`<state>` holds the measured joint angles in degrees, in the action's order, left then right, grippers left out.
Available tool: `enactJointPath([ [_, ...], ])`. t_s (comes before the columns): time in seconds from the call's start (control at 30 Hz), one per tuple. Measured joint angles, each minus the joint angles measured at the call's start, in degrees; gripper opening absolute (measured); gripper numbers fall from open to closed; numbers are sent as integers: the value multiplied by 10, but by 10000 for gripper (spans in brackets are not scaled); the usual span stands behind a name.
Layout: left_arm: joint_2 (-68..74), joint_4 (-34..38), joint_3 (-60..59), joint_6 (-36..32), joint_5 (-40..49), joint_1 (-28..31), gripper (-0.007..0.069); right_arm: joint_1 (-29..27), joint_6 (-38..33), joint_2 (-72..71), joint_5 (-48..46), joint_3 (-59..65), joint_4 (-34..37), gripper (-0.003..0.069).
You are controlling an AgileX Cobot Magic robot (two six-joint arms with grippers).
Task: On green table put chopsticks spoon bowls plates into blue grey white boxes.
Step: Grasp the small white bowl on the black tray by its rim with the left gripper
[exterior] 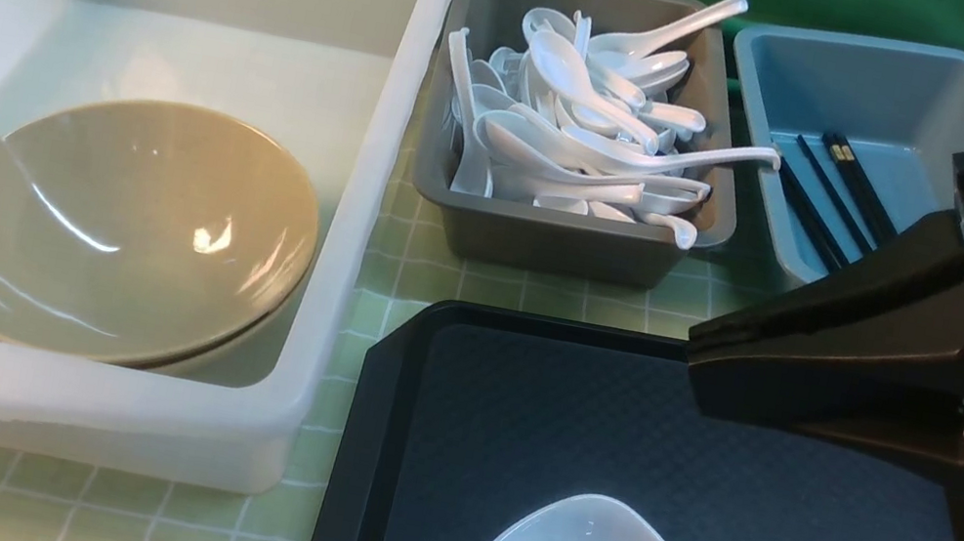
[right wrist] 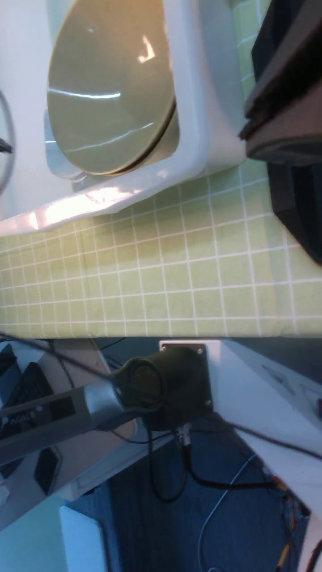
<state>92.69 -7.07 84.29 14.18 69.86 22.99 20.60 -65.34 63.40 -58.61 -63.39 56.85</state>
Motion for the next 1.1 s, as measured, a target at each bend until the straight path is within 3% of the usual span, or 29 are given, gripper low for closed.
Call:
enactJointPath([
  [0.1,-43,58,17,-42,1,-25,514,0,42,-9,15,0,-54,47],
  [0.23,-92,146,15,-133,6,-117,524,0,115,-33,42,0,-149,50],
  [0.3,-109,212,3,-200,7,-202,524,0,162,-54,45,0,-212,55],
  [0.4,-103,267,-20,-266,9,-326,524,0,209,-77,45,0,-246,58],
  [0.47,-80,281,-35,-285,1,-414,524,0,226,-96,44,0,-249,62],
  [0.5,-77,281,-37,-285,-1,-422,524,0,227,-96,44,0,-250,62],
  [0.57,-27,283,-40,-294,-25,-508,524,0,239,-115,42,0,-250,66],
  [0.63,15,281,-38,-299,-43,-555,524,0,246,-126,38,0,-251,68],
  [0.8,132,277,-12,-300,-61,-623,524,0,252,-148,6,0,-252,74],
  [1.1,245,279,12,-301,-85,-626,514,0,256,-165,-18,0,-253,80],
])
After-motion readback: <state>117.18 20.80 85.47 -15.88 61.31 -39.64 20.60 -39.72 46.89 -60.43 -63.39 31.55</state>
